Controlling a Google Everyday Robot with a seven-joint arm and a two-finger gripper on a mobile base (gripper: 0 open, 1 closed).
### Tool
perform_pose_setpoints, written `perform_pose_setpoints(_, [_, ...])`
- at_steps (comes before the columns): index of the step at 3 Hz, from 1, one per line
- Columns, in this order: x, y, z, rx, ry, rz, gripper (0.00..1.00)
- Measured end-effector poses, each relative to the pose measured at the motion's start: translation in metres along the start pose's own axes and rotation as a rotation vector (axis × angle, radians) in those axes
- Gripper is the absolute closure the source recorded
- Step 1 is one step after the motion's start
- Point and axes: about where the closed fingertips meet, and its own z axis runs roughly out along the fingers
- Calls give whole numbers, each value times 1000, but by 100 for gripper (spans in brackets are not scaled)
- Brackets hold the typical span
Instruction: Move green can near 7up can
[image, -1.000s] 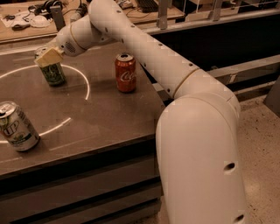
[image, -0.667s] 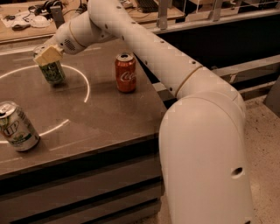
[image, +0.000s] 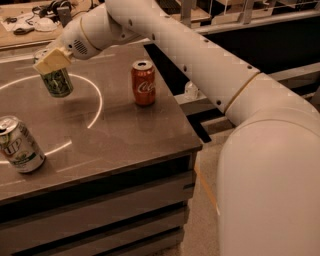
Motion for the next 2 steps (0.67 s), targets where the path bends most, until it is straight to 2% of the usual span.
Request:
perform_pose_setpoints(1, [-3,17,6,-64,-10,-30,100])
perform_pose_setpoints(2, [-9,46,9,-126,-43,-24,100])
